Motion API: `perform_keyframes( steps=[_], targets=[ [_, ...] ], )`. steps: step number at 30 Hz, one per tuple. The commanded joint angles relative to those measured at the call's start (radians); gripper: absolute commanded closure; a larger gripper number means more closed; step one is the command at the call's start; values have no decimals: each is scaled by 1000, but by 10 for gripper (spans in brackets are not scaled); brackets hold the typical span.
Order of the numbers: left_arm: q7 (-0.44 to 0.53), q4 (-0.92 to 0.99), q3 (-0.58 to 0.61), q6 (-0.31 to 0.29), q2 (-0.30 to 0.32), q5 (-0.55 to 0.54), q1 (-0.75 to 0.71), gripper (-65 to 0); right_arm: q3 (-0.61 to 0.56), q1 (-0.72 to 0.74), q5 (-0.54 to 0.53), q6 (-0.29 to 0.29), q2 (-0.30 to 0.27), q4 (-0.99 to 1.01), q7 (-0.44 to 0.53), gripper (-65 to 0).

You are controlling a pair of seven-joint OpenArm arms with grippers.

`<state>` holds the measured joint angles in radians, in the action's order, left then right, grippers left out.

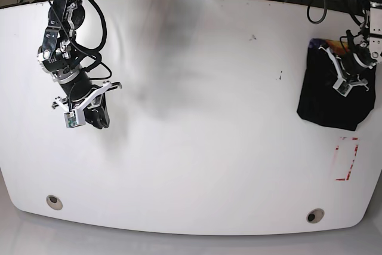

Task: Layout the t-shirt on the table in an organized manner, then fold the t-shirt properly
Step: 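Carry the bundle with the left gripper to the table's edge and release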

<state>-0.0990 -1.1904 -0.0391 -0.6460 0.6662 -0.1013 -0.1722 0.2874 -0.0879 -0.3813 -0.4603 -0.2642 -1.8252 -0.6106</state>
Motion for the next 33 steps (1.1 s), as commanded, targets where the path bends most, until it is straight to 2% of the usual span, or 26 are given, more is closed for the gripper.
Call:
perform_keyframes(
  steps=[1,4,10,20,33],
  targets=[
    [-236,40,-8,-22,31,162,-36,0,5,12,-15,-2,-13,-28,27,-81],
    [-239,40,-37,-51,45,163,-39,0,5,6,-15,-2,-13,-44,27,-81],
    [-268,27,-92,-52,88,162,-89,0,5,-6,-15,-2,-13,-54,27,-81],
    [-281,-53,-221,-52,86,162,-206,0,5,-23,-15,-2,-13,-64,27,-81],
    [-285,-190,-226,-52,82,163,-172,0,3,-33,-15,-2,-11,-72,27,-81]
  ],
)
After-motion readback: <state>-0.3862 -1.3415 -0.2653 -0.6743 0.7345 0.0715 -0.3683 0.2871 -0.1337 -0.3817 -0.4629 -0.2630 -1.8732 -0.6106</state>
